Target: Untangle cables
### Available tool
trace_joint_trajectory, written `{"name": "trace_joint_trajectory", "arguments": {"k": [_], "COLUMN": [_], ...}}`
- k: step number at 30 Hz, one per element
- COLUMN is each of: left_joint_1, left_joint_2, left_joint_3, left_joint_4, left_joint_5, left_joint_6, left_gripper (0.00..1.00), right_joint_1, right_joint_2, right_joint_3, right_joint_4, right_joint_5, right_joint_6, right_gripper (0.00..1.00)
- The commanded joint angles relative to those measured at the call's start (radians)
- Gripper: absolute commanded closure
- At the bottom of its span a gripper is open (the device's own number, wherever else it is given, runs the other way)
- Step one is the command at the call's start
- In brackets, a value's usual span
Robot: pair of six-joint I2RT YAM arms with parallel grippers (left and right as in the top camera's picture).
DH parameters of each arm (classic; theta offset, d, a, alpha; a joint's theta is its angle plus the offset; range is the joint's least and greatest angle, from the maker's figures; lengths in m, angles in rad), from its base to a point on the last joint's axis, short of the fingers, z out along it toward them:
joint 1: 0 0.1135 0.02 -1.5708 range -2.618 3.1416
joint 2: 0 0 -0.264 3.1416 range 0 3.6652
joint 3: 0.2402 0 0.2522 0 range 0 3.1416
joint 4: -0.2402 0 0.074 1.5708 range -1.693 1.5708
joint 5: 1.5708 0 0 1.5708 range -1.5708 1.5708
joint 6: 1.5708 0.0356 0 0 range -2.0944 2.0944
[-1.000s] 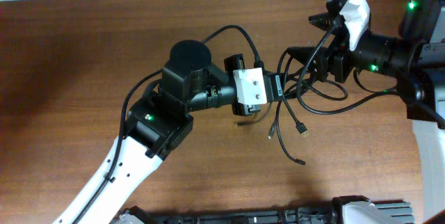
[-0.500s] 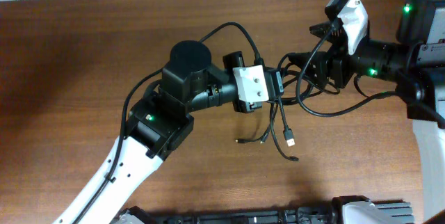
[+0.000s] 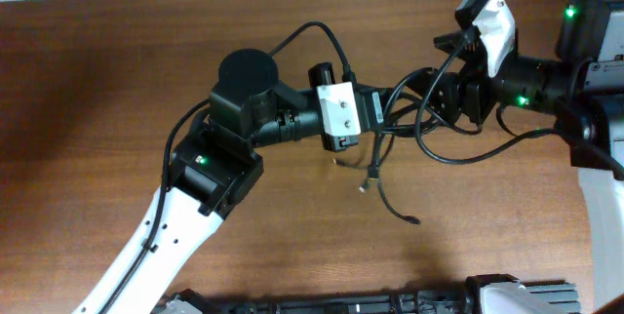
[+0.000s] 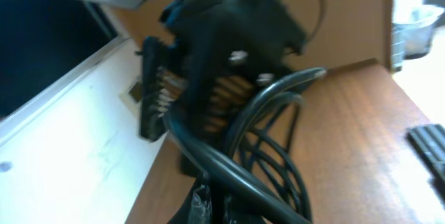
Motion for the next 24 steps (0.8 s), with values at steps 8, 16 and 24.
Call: {"name": "trace_joint_trajectory", "arguments": {"k": [8, 16, 24], "left_joint_1": [0.001, 0.002, 0.049], "left_joint_2": [-0.006, -0.024, -0.122], "left_joint_3": [0.013, 0.013, 0.013], "left_joint_4": [0.008, -0.052, -0.1], "left_joint_5": [0.265, 0.287, 0.275], "left_joint_6": [-0.017, -0.017, -0.016], "left_gripper": [1.0, 1.0, 1.0], "right_joint_1": [0.005, -0.06, -0.243], "right_joint_2": [0.026, 0.109, 0.166], "right_joint_3": [0.008, 0.008, 0.008], "right_joint_4": [0.152, 0.175, 0.111], "right_joint_5": [0.413, 0.643, 0.639], "right_joint_6": [0.362, 0.629, 0.654], "right_gripper": [0.48, 0.31, 0.12]}}
